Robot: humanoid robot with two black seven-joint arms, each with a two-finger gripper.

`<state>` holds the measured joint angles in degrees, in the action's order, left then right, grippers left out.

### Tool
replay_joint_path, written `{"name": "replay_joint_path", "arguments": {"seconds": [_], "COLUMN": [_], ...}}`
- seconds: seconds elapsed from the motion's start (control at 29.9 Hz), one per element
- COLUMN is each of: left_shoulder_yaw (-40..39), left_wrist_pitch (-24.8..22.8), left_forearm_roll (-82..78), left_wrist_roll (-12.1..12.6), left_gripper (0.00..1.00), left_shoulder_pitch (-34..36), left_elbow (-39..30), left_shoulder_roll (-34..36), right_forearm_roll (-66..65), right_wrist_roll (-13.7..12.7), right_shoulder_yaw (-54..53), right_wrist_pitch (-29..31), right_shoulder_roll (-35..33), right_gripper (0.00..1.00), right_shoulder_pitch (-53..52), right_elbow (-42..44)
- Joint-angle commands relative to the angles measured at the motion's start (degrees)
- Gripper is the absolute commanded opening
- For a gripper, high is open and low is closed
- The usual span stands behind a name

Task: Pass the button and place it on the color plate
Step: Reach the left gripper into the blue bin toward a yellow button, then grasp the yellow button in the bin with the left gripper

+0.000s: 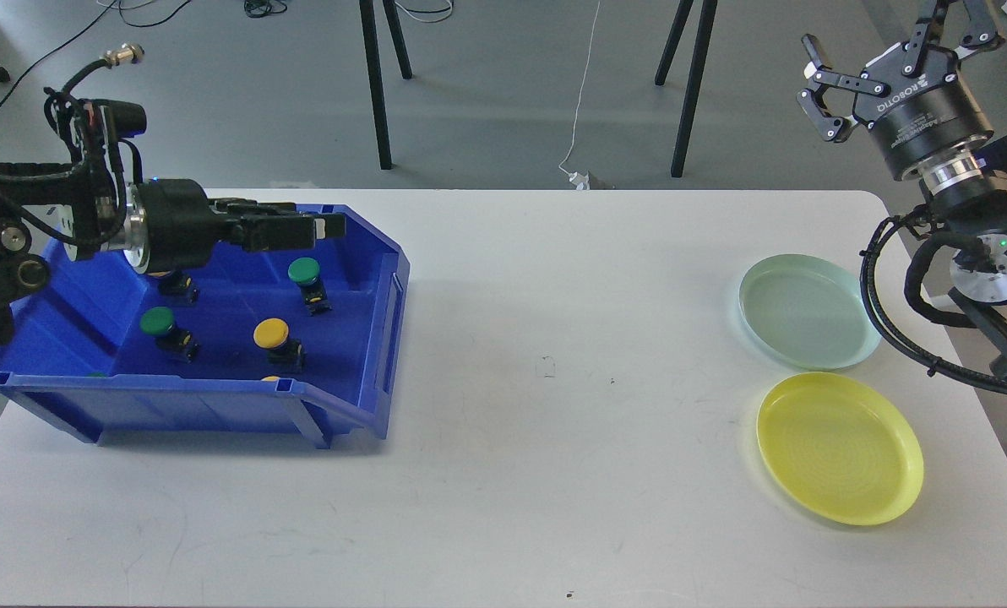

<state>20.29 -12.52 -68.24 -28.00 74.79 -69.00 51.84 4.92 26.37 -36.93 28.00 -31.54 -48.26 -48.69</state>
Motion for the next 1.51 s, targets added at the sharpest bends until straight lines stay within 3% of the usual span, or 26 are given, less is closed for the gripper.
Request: {"name": "replay_joint_path", "arguments": {"seconds": [0.0, 0.27, 0.74, 1.47], "left_shoulder_yaw": [2.9, 7.0, 7.0, 6.4], "left_wrist_pitch": [-0.1, 0.9, 2.7, 2.8], "left_forearm_roll": [-1.9, -2.3, -2.2, -2.2], "left_wrist_roll": [0.0, 0.0, 0.0, 0.0], "left_gripper": [1.00, 1.00, 1.00, 0.99], "left_shoulder_pitch": [-0.2, -1.1, -6.1, -8.9], "left_elbow": [2.5, 5.2, 11.4, 11.5], "left_shoulder_roll": [-0.4, -2.4, -4.9, -6.1], "right_forearm_roll": [0.0, 0.1, 0.1, 0.1], "right_wrist_roll": [0.0, 0.0, 0.0, 0.0], "right_shoulder_yaw": [0.1, -0.2, -0.3, -0.4], "right_wrist_pitch": [0.0, 0.0, 0.0, 0.0], "right_shoulder_roll": [0.2, 1.0, 0.9, 1.0], "right_gripper": [0.99, 0.99, 0.99, 0.99], "right_shoulder_pitch": [0.0, 0.8, 1.0, 1.9], "right_elbow": [-0.1, -0.3, -0.3, -0.1]}}
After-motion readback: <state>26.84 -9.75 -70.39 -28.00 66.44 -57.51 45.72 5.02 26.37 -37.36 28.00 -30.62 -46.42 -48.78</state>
